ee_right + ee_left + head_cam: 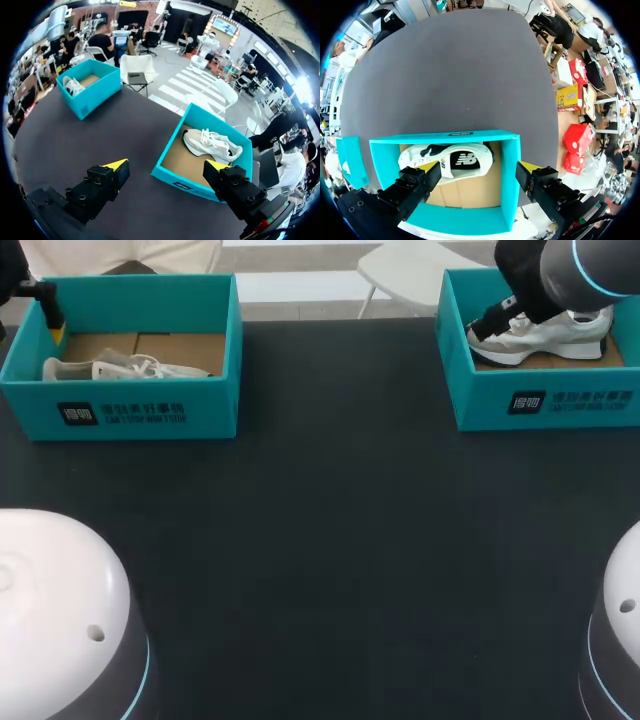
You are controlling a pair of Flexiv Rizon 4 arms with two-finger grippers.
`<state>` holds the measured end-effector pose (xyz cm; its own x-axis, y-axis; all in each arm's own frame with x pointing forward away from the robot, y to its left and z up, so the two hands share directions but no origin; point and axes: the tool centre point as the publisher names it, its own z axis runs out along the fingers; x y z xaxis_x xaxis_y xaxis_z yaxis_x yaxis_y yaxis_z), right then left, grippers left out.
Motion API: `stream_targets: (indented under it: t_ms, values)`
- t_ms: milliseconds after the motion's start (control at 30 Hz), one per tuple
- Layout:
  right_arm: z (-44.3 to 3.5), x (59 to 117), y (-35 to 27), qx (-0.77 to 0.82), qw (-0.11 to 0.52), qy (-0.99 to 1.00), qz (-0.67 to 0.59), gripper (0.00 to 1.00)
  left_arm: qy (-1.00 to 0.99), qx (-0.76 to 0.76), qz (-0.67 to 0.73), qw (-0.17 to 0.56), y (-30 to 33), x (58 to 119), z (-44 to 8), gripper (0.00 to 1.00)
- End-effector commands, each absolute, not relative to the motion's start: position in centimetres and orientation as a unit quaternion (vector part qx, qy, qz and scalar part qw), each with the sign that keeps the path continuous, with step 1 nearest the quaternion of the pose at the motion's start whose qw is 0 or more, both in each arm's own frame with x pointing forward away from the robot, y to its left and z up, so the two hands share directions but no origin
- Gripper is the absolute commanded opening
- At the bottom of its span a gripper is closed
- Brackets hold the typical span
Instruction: Take the shoe out of the shoebox, open the shoe tongue, remove and reinsert the insole, then place the shoe into the shoebox
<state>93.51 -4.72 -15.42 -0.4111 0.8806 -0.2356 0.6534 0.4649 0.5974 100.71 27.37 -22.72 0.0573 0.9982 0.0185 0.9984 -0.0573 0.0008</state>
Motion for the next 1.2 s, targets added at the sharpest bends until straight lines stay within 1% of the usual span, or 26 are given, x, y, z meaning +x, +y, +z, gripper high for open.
stream_targets:
  t_ms: [33,133,267,567,800,1200]
  values:
    - [-15.8,97.7,-5.1,0.591,0.22,0.754,0.183,1.0,-0.686,-0.727,-0.008,0.006,27.4,100.7,-22.7,1.0]
    - [-16.0,99.4,-6.0,0.595,0.215,0.756,0.171,1.0,-0.686,-0.727,-0.008,0.006,27.4,100.7,-22.7,1.0]
    - [-16.7,101.5,-7.8,0.616,0.19,0.746,0.166,1.0,-0.686,-0.727,-0.008,0.006,27.4,100.7,-22.7,1.0]
    - [-17.6,105.6,-13.9,0.655,0.177,0.717,0.159,1.0,-0.686,-0.727,-0.008,0.006,27.4,100.7,-22.7,1.0]
    - [-20.0,105.8,-17.4,0.679,0.157,0.707,0.117,1.0,-0.686,-0.727,-0.008,0.006,27.4,100.7,-22.7,1.0]
    - [-20.0,105.8,-17.4,0.679,0.157,0.707,0.117,1.0,-0.686,-0.727,-0.008,0.006,27.4,100.7,-22.7,1.0]
